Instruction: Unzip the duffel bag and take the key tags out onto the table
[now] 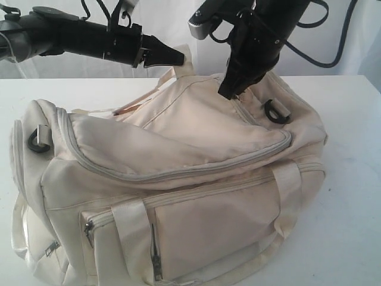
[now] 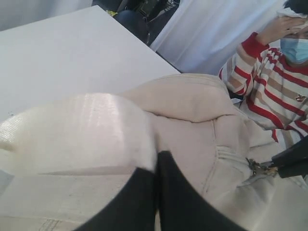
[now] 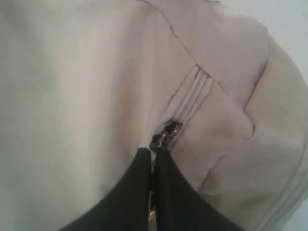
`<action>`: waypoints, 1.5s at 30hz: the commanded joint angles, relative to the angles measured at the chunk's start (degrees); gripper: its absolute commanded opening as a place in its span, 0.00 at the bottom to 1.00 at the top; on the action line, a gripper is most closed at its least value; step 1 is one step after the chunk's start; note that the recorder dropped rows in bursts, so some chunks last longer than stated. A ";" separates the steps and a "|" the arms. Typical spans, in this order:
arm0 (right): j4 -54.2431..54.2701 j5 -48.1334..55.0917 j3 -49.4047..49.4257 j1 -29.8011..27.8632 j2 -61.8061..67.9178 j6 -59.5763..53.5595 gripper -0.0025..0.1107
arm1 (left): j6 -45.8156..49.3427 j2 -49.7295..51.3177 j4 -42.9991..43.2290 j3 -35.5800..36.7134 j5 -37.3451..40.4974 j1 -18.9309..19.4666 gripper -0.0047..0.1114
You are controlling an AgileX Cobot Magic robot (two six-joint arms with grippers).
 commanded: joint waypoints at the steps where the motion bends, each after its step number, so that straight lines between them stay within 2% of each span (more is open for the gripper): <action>1: -0.15 3.90 2.96 -0.17 -1.34 2.18 0.02 | -0.11 -0.43 -1.84 -0.32 -0.34 0.45 0.04; 16: -0.28 3.90 7.48 -0.17 -6.14 3.17 0.02 | -0.11 -0.43 -2.85 -0.32 0.76 0.45 0.04; 31: -0.38 -16.76 7.48 -0.17 -5.52 2.76 0.02 | 0.00 -0.43 -3.07 -0.32 3.20 0.45 0.04; 45: -0.38 -25.18 7.48 -0.17 -1.65 0.47 0.02 | 0.00 -0.43 -3.20 -0.32 4.18 0.45 0.04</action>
